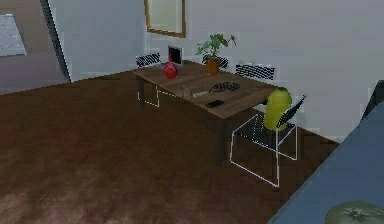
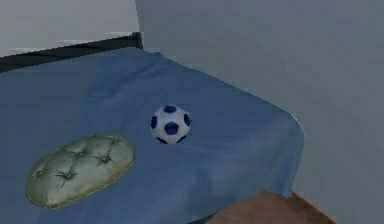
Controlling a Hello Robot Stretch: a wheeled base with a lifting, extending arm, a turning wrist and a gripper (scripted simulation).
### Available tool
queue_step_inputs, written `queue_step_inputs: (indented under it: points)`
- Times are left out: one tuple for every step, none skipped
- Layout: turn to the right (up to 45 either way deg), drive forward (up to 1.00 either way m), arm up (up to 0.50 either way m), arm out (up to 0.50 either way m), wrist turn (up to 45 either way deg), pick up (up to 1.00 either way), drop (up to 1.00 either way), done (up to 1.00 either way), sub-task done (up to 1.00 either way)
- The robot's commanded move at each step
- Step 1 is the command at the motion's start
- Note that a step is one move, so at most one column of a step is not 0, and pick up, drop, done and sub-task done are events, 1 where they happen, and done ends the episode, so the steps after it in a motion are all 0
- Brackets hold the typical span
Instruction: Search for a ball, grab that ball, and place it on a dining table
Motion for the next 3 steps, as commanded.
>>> queue_step_inputs:
  points:
    - [0.0,0.00,0.50,0.00,0.0,0.00,0.00,0.00,0.00]
    - [0.0,0.00,0.38,0.00,0.0,0.00,0.00,0.00,0.00]
    - [0.0,0.00,0.00,0.42,0.0,0.00,0.00,0.00,0.00]
